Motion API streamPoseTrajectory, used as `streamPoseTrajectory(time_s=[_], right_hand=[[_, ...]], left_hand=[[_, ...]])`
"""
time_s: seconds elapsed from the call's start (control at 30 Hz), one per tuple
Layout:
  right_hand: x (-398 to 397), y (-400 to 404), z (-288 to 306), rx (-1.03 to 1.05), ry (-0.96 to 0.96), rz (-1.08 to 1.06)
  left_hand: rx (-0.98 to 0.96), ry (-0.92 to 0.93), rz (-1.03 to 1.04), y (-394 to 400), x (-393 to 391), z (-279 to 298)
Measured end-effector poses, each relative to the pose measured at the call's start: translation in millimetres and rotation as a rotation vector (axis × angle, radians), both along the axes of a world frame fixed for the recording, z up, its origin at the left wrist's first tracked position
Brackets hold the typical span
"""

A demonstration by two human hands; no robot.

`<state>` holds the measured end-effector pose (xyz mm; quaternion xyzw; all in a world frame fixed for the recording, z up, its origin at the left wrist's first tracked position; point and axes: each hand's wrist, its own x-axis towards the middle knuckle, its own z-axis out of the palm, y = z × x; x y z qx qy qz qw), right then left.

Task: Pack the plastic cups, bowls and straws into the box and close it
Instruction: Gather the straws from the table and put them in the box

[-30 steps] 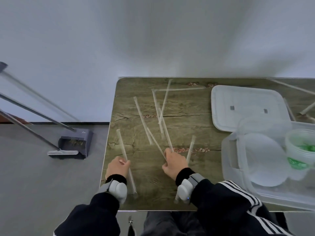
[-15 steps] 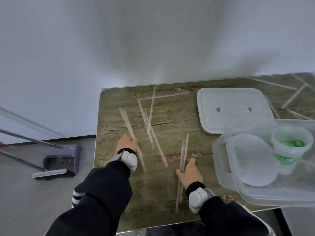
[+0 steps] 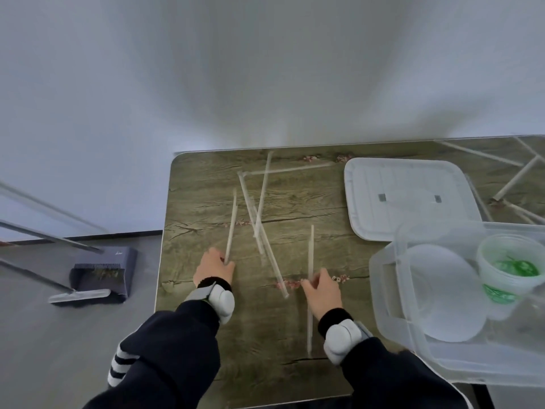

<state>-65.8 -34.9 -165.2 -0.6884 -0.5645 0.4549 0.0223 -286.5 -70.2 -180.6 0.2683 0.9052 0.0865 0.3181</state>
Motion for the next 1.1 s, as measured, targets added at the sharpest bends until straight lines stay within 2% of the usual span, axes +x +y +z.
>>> streamPoseTrajectory(time_s=[0.07,0.13,0.33,0.53,0.63,0.9,1.1], right_hand=[[-19,16,5,-0.004,0.166,-0.132],[-43,34,4,0.005,0.205,-0.161],[-109,90,-4,-0.011,0.113,-0.106],[-144,112,-15,-0.016,-0.037,0.104],[-144,111,-18,-0.006,-0.132,0.19],[-115,87,-11,0.006,-0.077,0.13],[-86,57,-10,0.038,-0.236,0.295]], left_hand=[[0.005,-0.019,-0.003,-13,-2,-1],[0.008,-0.054,-0.011,-29,-5,-2],[0.064,-0.243,0.015,-61,-12,-3],[0.149,-0.336,0.142,-81,-11,-5],[0.191,-0.365,0.163,-85,-8,-5],[0.228,-0.337,0.187,-89,0,-2],[0.295,-0.355,0.232,-84,5,-2]])
